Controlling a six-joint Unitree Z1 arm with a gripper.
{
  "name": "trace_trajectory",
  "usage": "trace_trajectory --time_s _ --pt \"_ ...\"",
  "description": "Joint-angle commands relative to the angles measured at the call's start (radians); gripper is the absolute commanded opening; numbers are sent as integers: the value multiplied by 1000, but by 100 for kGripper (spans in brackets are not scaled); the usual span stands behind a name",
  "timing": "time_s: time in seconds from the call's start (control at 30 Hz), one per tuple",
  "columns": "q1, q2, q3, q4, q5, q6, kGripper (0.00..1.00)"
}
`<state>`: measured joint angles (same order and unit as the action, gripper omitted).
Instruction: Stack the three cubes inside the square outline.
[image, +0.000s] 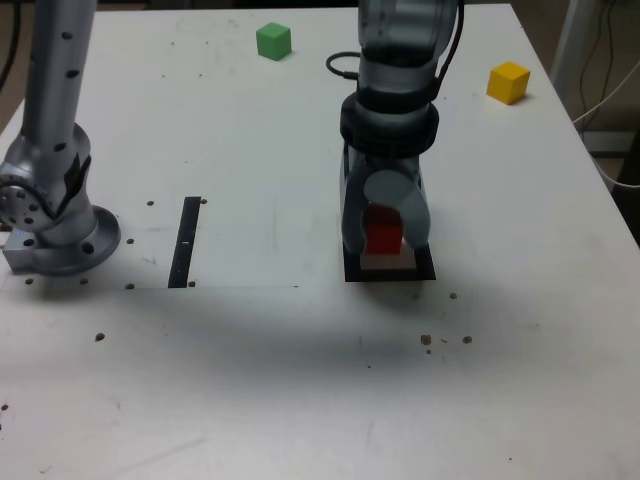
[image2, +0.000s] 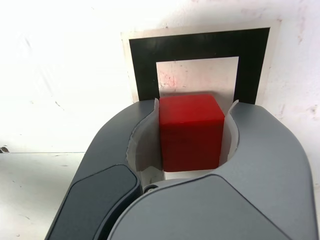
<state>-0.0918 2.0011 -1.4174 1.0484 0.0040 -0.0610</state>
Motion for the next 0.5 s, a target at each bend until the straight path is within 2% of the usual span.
trace_trajectory --time_s 0.0,0.3,0.47 --pt "4 6 5 -10 -5 5 29" --pt "9 11 7 -20 -9 20 37" --pt "9 13 4 -20 -10 28 56"
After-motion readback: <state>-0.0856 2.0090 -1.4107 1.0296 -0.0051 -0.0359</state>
